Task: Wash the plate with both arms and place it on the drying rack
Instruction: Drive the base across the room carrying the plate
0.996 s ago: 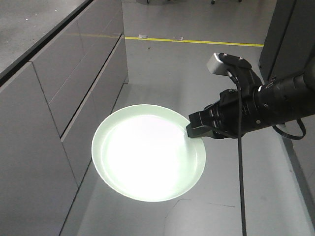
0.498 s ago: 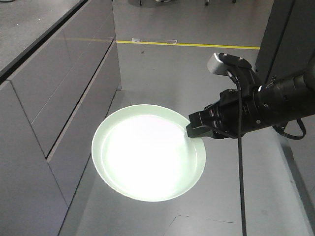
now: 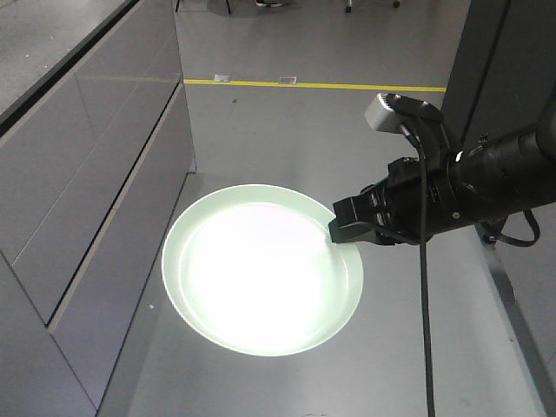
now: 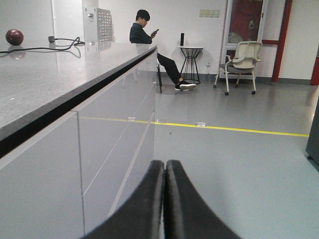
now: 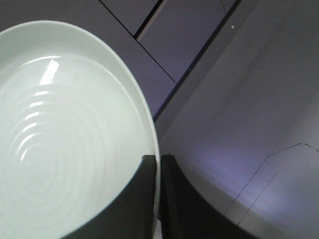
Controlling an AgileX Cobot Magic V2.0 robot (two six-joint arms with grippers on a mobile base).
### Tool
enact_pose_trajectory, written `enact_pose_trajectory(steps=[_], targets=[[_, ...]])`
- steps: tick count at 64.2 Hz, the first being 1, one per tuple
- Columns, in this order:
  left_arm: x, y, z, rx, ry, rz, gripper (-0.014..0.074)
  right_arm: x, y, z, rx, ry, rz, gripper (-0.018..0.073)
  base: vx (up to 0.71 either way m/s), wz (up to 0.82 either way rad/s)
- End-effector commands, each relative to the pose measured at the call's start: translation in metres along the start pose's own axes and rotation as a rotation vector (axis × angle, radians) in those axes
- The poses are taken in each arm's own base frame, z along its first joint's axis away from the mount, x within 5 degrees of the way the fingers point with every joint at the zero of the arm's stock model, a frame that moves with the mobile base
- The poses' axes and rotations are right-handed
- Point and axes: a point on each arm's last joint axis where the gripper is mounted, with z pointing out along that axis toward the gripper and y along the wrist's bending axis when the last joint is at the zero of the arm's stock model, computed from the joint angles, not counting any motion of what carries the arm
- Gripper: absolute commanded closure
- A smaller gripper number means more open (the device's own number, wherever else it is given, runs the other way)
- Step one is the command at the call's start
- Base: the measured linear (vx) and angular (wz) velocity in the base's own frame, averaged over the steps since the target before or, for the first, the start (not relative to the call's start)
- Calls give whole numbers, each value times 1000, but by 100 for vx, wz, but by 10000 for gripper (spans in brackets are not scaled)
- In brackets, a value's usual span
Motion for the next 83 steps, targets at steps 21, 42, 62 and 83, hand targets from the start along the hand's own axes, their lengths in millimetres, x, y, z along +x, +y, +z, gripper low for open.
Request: enact_pose_trajectory(steps=[21, 42, 62, 83], targets=[[-17, 0, -3, 1, -117, -7, 603, -9, 10, -16, -20, -90, -11, 567, 19, -8], [-17, 0, -3, 1, -117, -7, 603, -9, 10, -16, -20, -90, -11, 567, 17, -7], [-17, 0, -3, 1, -117, -7, 603, -9, 10, -16, -20, -90, -11, 567, 16, -7], [-17, 0, -3, 1, -117, -7, 603, -9, 10, -16, -20, -90, -11, 567, 14, -13]])
